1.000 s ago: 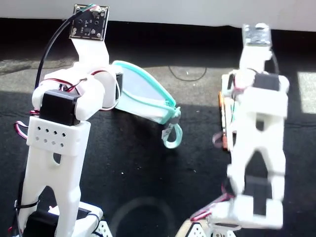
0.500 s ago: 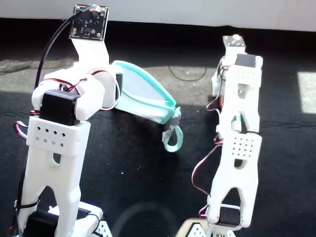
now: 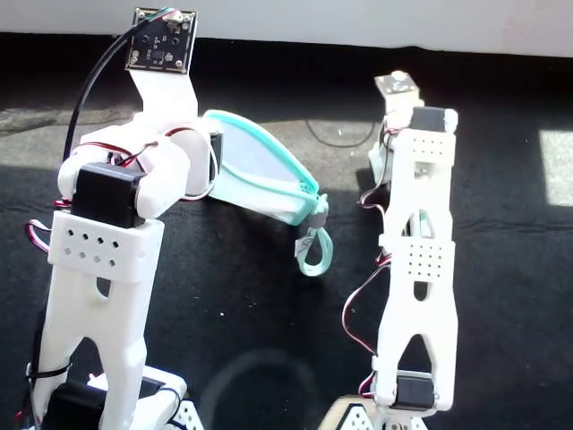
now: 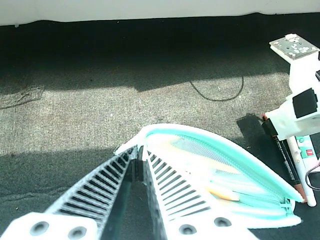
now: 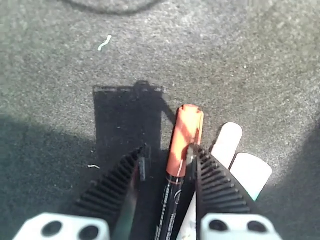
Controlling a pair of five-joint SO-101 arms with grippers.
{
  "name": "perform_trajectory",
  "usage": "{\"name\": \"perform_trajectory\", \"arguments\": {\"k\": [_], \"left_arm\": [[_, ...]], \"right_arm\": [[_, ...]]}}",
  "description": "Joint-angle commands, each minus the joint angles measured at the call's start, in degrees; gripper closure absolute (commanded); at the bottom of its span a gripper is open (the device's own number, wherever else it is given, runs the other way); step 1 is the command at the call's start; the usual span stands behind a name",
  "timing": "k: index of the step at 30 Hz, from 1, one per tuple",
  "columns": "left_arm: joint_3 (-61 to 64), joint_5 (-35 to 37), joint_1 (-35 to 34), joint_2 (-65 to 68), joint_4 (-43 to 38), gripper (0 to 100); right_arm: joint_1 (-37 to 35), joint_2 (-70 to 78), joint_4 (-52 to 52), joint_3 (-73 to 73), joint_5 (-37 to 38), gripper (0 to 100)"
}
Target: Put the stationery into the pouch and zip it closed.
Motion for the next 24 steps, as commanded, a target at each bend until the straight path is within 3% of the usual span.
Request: {"name": "perform_trajectory", "arguments": {"k": [1,13,15,24], "left_arm": [[1.89,0.18,0.04,1.01,0.0,99],[1.89,0.18,0.04,1.01,0.0,99],[1.89,0.18,0.04,1.01,0.09,99],[1.89,0.18,0.04,1.01,0.18,99]], "right_arm": [[-1.8,-4.0,0.66,-1.8,2.29,87.2],[-2.33,-5.49,0.57,11.56,2.37,90.2],[-2.33,-7.87,0.57,10.33,2.29,99.2],[-2.33,-30.02,0.75,12.09,-5.01,99.3]]}}
